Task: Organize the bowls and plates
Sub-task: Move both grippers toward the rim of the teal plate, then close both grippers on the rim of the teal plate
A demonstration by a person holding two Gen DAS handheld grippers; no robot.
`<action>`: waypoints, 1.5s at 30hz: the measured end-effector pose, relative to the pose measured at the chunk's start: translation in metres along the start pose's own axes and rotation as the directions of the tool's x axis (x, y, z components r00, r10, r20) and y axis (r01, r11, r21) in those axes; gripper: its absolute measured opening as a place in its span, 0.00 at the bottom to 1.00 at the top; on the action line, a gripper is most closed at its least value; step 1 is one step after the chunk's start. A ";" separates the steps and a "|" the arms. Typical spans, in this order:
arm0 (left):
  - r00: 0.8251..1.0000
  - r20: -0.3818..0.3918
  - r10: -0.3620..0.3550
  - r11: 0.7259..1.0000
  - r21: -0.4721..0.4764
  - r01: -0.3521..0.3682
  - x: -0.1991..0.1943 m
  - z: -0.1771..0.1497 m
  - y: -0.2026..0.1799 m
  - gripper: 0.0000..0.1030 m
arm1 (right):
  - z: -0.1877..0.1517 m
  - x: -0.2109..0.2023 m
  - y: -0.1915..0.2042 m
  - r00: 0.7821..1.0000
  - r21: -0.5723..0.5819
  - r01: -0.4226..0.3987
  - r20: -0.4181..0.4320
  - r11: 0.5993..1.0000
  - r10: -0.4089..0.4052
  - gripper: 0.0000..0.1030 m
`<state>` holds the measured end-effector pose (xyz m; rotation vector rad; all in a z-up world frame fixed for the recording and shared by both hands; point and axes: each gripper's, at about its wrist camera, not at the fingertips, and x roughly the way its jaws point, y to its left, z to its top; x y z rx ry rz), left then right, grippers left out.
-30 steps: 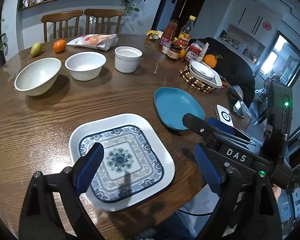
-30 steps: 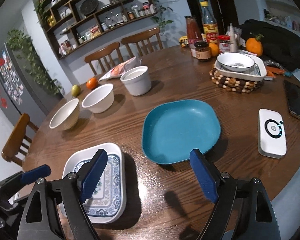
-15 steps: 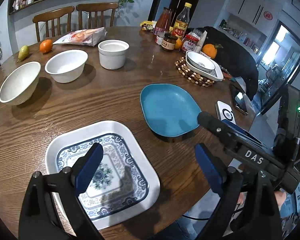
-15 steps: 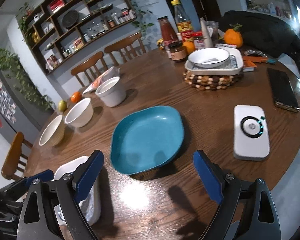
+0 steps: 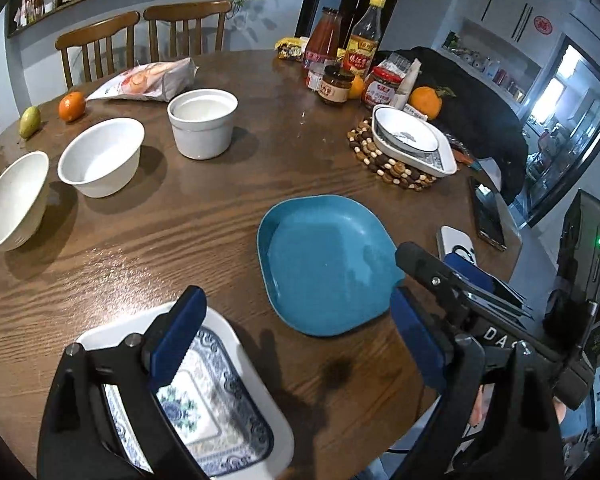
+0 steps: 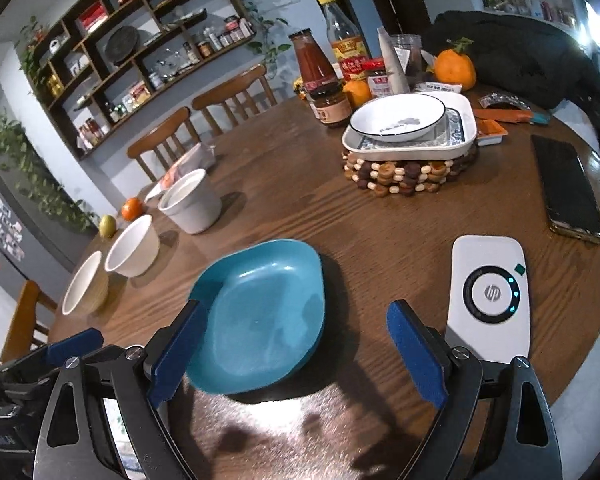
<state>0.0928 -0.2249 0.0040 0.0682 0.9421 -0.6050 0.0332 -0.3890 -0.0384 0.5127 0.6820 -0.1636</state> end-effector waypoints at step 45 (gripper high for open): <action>0.991 -0.086 -0.102 0.992 -0.087 0.095 0.065 0.001 0.027 0.50 | 0.007 0.064 0.010 0.984 0.002 -0.153 -0.097 0.988 0.152 0.82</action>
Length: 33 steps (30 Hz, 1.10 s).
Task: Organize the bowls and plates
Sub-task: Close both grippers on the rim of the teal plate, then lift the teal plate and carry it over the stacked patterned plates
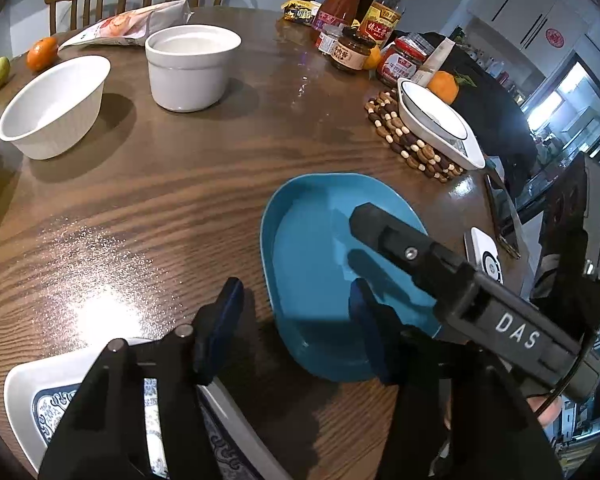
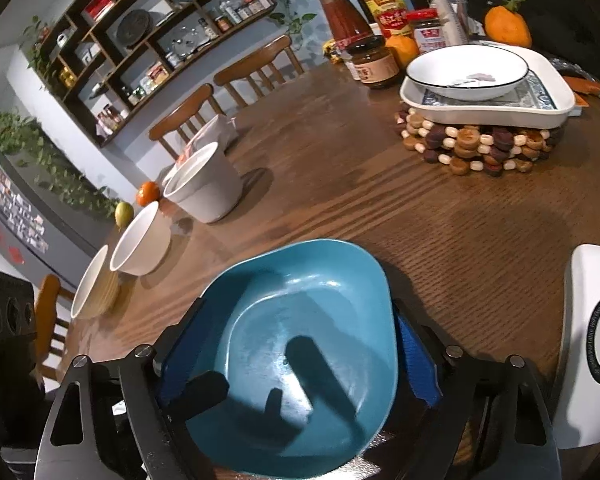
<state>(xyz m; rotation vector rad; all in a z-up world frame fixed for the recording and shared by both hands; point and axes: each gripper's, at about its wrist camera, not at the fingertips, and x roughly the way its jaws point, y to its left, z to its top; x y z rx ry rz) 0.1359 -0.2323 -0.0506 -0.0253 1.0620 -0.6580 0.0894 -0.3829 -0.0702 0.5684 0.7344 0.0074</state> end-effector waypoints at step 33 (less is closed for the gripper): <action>0.990 0.123 0.066 0.989 0.120 -0.081 -0.040 -0.013 -0.023 0.41 | -0.008 -0.029 0.028 0.996 -0.050 0.032 0.081 0.998 -0.028 0.73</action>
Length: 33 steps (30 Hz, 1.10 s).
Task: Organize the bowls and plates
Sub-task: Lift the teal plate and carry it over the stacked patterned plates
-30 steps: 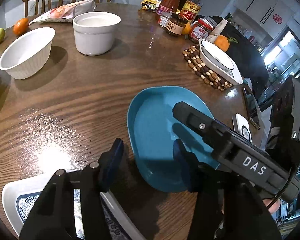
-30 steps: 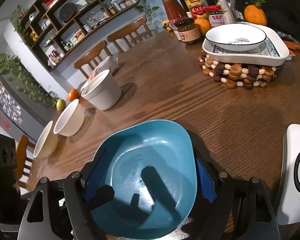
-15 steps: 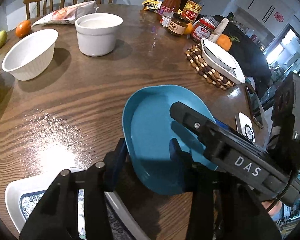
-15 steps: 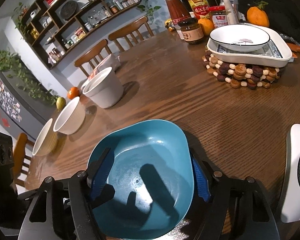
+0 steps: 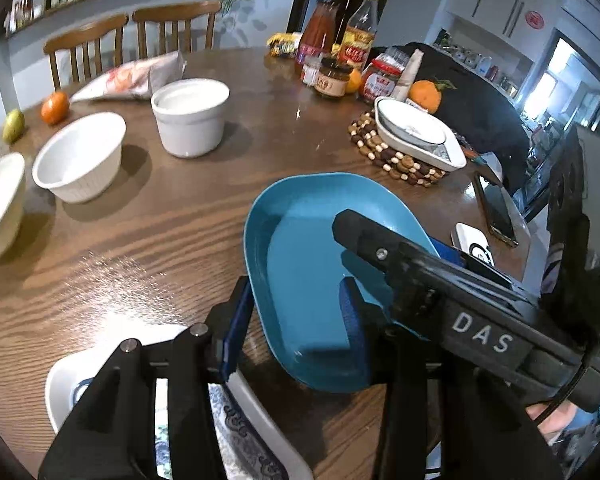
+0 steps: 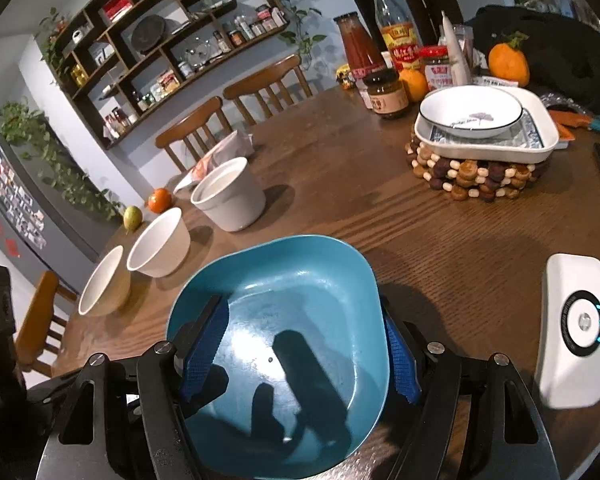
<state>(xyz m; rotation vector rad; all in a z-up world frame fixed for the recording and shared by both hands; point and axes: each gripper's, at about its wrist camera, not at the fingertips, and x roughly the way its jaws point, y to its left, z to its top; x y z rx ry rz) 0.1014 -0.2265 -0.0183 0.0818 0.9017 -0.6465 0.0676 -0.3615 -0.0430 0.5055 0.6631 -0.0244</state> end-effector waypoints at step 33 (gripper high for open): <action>0.989 0.118 0.088 0.991 -0.112 -0.075 -0.098 -0.065 0.056 0.42 | -0.047 -0.028 0.113 0.996 -0.214 -0.084 -0.010 0.973 0.084 0.73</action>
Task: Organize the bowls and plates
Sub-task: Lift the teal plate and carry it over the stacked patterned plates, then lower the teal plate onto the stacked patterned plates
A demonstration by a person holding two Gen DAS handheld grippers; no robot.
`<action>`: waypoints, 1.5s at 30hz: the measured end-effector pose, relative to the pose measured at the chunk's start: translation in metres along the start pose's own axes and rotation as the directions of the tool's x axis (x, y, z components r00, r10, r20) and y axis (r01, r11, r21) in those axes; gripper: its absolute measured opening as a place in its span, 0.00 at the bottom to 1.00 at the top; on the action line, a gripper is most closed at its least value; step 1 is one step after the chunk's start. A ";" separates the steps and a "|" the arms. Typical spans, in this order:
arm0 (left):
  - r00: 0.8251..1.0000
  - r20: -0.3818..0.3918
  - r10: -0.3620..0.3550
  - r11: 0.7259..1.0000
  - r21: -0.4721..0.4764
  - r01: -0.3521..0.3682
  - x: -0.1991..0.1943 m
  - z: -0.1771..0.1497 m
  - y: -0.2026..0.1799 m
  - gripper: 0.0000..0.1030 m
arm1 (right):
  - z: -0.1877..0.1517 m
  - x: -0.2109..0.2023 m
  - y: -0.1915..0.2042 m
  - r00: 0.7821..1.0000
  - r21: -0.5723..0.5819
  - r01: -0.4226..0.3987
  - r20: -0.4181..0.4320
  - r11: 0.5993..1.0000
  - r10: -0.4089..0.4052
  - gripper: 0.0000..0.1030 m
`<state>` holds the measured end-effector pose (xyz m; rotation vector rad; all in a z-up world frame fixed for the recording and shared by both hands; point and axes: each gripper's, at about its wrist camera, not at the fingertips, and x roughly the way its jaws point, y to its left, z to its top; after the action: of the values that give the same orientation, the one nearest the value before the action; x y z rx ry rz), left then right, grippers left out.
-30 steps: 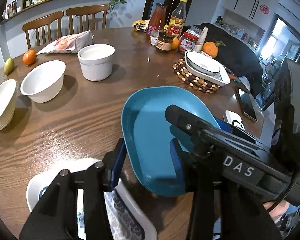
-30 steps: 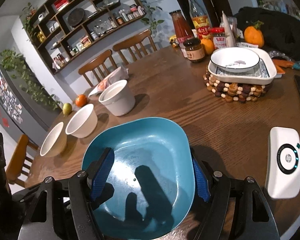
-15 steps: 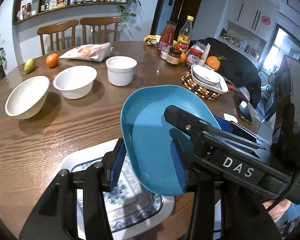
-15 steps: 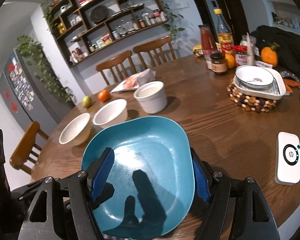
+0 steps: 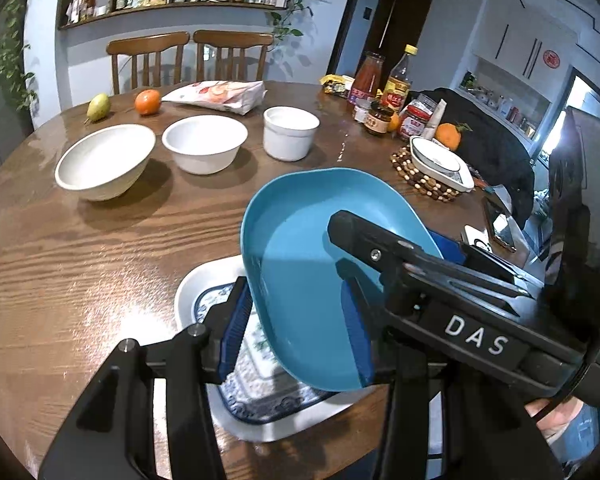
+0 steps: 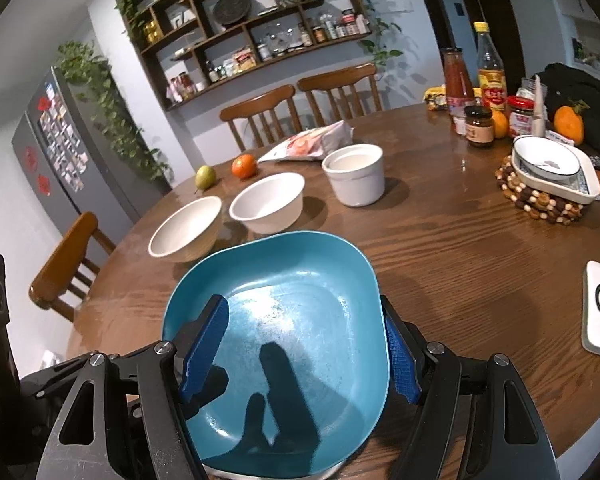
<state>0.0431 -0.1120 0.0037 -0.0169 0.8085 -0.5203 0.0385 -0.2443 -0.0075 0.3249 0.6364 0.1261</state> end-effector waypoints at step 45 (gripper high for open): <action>0.985 -0.171 0.028 0.997 -0.063 -0.040 0.026 -0.030 0.030 0.42 | -0.030 0.037 0.015 0.989 -0.031 0.022 -0.147 0.999 -0.026 0.73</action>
<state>0.0503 -0.0925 -0.0410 -0.0199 0.9911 -0.4668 0.0493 -0.2148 -0.0458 0.2807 0.7836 0.1370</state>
